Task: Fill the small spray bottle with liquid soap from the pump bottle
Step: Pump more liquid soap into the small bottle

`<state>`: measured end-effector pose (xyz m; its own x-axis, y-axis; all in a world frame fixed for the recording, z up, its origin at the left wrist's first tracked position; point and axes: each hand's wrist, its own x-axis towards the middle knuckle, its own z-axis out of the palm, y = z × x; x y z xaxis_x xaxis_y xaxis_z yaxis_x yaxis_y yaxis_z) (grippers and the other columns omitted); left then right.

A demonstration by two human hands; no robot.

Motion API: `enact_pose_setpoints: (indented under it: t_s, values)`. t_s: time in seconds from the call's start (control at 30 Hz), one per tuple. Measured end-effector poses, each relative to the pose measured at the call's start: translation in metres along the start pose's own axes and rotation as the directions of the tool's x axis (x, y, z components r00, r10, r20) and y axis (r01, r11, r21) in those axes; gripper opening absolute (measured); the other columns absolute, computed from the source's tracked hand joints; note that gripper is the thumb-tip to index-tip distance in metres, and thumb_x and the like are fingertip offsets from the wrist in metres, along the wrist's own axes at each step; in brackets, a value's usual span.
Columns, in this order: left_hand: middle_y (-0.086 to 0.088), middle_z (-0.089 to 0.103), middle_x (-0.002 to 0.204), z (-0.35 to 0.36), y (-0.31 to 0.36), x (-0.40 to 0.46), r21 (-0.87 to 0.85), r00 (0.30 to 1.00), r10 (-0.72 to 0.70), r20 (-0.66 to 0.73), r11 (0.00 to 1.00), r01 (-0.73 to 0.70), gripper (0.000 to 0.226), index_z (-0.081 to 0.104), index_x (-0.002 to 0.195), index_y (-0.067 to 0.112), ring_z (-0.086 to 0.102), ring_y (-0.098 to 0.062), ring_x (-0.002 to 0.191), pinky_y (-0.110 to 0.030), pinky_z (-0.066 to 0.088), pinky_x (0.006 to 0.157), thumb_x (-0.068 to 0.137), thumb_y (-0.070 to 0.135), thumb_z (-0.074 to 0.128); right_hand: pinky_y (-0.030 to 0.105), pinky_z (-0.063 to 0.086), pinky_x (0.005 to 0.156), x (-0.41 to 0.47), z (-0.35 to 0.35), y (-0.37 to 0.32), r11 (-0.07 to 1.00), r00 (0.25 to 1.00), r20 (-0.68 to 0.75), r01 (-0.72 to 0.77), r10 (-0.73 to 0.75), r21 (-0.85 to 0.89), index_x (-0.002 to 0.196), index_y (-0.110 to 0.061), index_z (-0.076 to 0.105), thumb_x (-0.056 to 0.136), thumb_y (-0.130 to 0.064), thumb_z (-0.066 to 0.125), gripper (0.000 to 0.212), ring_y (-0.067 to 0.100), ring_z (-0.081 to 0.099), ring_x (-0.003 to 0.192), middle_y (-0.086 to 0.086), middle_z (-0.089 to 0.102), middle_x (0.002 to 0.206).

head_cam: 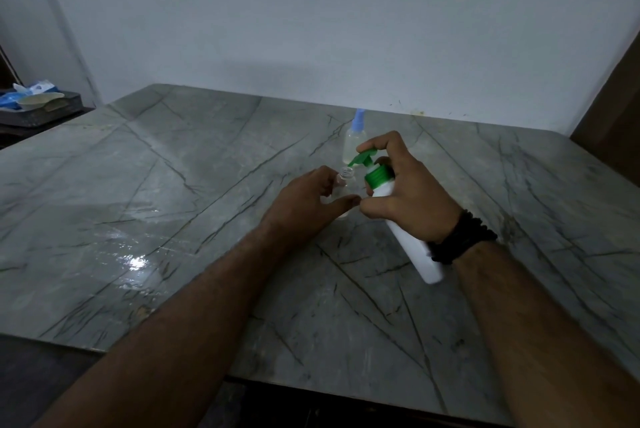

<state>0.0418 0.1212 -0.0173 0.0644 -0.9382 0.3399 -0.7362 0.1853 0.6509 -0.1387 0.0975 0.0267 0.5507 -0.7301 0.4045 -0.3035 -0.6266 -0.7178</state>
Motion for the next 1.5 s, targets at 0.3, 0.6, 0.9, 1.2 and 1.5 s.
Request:
enact_pose_setpoints:
  t_s: [0.3, 0.6, 0.9, 1.2, 1.5]
  values:
    - [0.003, 0.064, 0.111, -0.0012, 0.0003, -0.0009, -0.003, 1.0, 0.006, -0.006, 1.0, -0.006, 0.046, 0.058, 0.114, 0.022, 0.059, -0.011, 0.096, -0.029, 0.049, 0.081, 0.081, 0.053, 0.066, 0.015, 0.047, 0.064, 0.0002, 0.0, -0.0009, 1.0, 1.0, 0.005, -0.002, 0.002, -0.011, 0.125, -0.024, 0.043, 0.069, -0.003, 0.079, 0.069, 0.005, 0.06, 0.07, -0.007, 0.061, 0.09]
    - [0.001, 0.064, 0.112, -0.0014, 0.0006, -0.001, -0.007, 1.0, 0.007, -0.002, 1.0, -0.007, 0.046, 0.059, 0.115, 0.021, 0.059, -0.011, 0.098, -0.033, 0.051, 0.085, 0.082, 0.051, 0.067, 0.013, 0.047, 0.062, -0.0004, 0.0011, -0.0015, 1.0, 1.0, -0.01, -0.006, 0.006, -0.009, 0.127, -0.024, 0.045, 0.069, -0.003, 0.079, 0.07, 0.001, 0.06, 0.067, -0.009, 0.06, 0.086]
    - [0.006, 0.064, 0.106, 0.0001, -0.0035, 0.0003, -0.024, 1.0, 0.014, -0.015, 1.0, -0.015, 0.041, 0.059, 0.109, 0.026, 0.058, -0.008, 0.093, -0.031, 0.051, 0.08, 0.08, 0.054, 0.066, 0.014, 0.046, 0.063, -0.0005, 0.001, -0.0014, 1.0, 1.0, -0.005, -0.016, 0.016, 0.006, 0.127, -0.022, 0.045, 0.069, -0.002, 0.078, 0.069, 0.009, 0.06, 0.07, -0.006, 0.06, 0.089]
    - [0.011, 0.061, 0.104, 0.0024, -0.0063, 0.0022, -0.012, 1.0, 0.019, -0.017, 1.0, -0.02, 0.04, 0.057, 0.109, 0.029, 0.057, -0.006, 0.092, -0.025, 0.047, 0.076, 0.08, 0.056, 0.066, 0.016, 0.048, 0.062, 0.0003, -0.0012, -0.0005, 1.0, 1.0, 0.0, -0.016, 0.016, 0.017, 0.124, -0.023, 0.045, 0.069, -0.001, 0.078, 0.067, 0.004, 0.059, 0.067, -0.005, 0.061, 0.088]
    - [0.009, 0.062, 0.106, 0.0011, -0.0047, 0.001, -0.014, 1.0, 0.02, -0.02, 1.0, -0.02, 0.04, 0.057, 0.109, 0.028, 0.057, -0.008, 0.094, -0.028, 0.049, 0.08, 0.08, 0.055, 0.066, 0.018, 0.048, 0.062, -0.0007, -0.0002, -0.0017, 1.0, 1.0, -0.007, -0.012, 0.012, 0.009, 0.126, -0.024, 0.046, 0.069, -0.002, 0.078, 0.07, 0.009, 0.059, 0.066, -0.005, 0.061, 0.085]
